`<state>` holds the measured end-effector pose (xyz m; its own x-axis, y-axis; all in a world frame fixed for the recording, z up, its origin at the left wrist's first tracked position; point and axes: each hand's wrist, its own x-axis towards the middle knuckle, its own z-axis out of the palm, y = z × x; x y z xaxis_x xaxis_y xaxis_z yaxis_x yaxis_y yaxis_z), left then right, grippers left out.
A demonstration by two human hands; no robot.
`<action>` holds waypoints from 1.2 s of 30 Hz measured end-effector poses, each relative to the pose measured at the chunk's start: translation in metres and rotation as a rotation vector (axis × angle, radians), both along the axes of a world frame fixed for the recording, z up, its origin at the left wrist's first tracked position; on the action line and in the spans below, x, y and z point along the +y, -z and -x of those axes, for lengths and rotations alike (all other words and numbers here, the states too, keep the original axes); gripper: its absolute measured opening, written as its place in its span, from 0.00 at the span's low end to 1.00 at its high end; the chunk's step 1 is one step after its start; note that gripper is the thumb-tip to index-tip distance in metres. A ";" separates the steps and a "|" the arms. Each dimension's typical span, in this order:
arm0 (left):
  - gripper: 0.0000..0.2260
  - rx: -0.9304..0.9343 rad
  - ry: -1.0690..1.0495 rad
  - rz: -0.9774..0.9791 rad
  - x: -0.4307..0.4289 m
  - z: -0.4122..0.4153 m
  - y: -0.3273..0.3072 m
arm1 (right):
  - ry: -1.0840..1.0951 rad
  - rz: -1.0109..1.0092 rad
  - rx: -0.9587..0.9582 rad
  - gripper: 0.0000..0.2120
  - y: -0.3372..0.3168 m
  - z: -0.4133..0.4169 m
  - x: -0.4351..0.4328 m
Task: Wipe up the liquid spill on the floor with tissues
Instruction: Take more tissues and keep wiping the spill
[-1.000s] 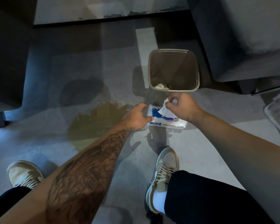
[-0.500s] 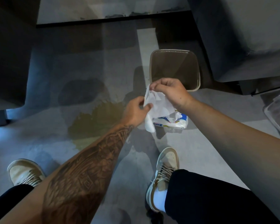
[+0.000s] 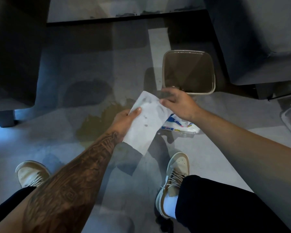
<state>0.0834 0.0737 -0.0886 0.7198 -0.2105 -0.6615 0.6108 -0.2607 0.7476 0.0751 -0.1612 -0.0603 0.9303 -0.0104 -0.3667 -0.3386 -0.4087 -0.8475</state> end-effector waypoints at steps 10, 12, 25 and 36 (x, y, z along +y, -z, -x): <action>0.26 0.114 -0.252 0.046 0.047 0.023 0.007 | -0.450 0.857 0.463 0.20 0.054 0.029 -0.024; 0.20 0.113 -0.301 0.017 0.052 0.028 0.004 | -0.449 0.882 0.439 0.21 0.047 0.027 -0.018; 0.19 0.038 -0.288 -0.065 0.086 0.071 -0.054 | -0.213 0.859 0.108 0.13 -0.061 0.040 0.004; 0.19 0.035 -0.344 -0.026 0.113 0.123 -0.103 | 0.019 0.242 -0.224 0.05 -0.148 0.089 0.097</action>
<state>-0.0397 0.1871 0.0145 0.7226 0.0579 -0.6889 0.6913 -0.0533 0.7206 -0.0142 -0.0646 0.0874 0.9864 -0.0903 -0.1376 -0.1641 -0.6029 -0.7808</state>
